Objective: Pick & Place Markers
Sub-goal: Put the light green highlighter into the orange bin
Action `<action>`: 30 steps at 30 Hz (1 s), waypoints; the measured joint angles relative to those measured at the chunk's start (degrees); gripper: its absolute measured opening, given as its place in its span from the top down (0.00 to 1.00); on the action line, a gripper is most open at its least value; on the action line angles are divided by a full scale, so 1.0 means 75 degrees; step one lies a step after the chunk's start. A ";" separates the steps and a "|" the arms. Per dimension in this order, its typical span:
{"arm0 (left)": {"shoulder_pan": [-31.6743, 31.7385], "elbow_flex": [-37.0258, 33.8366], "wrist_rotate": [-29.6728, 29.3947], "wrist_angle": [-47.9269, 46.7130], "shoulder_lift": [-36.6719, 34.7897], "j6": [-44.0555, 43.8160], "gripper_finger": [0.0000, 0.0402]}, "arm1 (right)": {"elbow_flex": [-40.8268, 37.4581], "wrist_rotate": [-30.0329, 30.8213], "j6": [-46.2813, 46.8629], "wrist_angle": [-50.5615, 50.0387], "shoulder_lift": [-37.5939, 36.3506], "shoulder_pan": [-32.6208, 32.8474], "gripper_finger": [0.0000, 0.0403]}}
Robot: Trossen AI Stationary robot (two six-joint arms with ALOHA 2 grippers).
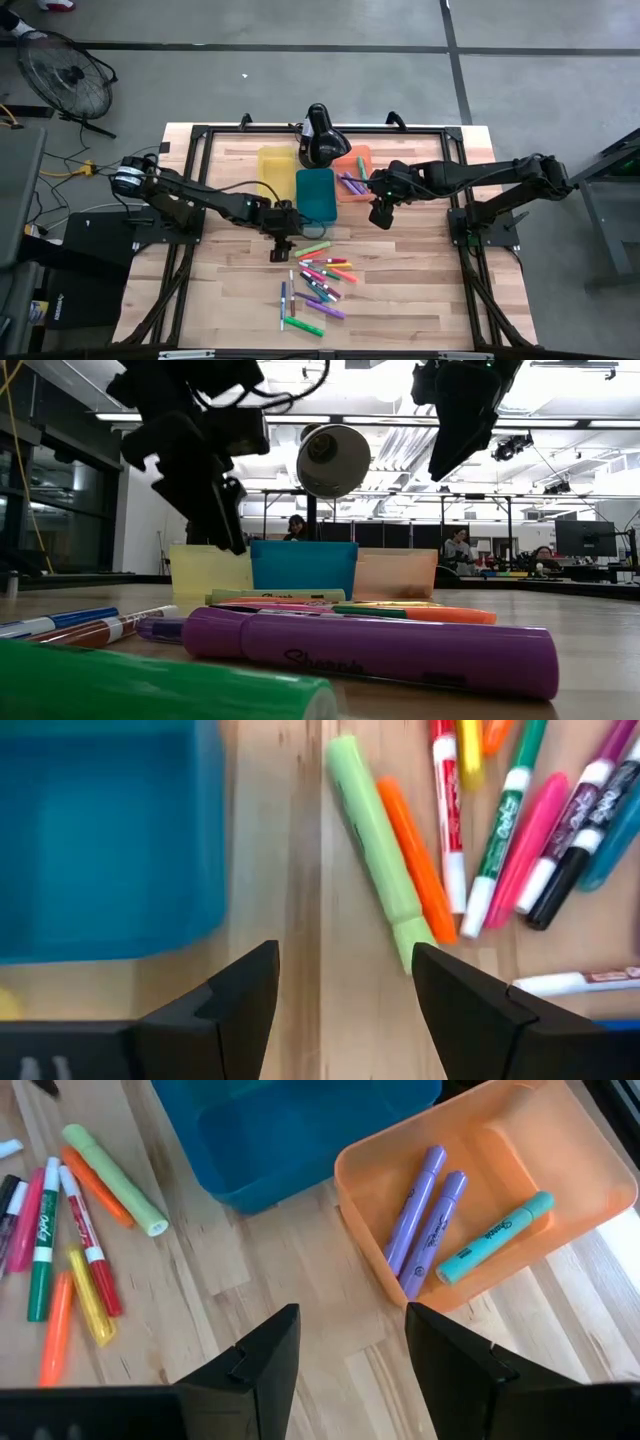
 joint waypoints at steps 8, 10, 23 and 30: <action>-0.0185 -0.0009 -0.0402 -0.0542 0.0130 -0.0089 0.44 | 0.0000 -0.0313 -0.0513 0.0384 0.0003 0.0258 0.57; -0.0191 -0.0016 -0.0855 -0.0774 0.0006 -0.0084 0.44 | 0.0000 -0.0355 -0.0508 0.0470 0.0003 0.0380 0.57; -0.0565 -0.3548 -0.1549 0.1942 -0.3693 -0.0588 0.44 | -0.0003 0.0123 -0.0642 0.1214 0.0123 0.1290 0.57; -0.0567 -0.5012 -0.1877 0.2542 -0.5972 -0.0865 0.44 | -0.0003 -0.1073 -0.1353 0.2714 0.1266 0.1443 0.57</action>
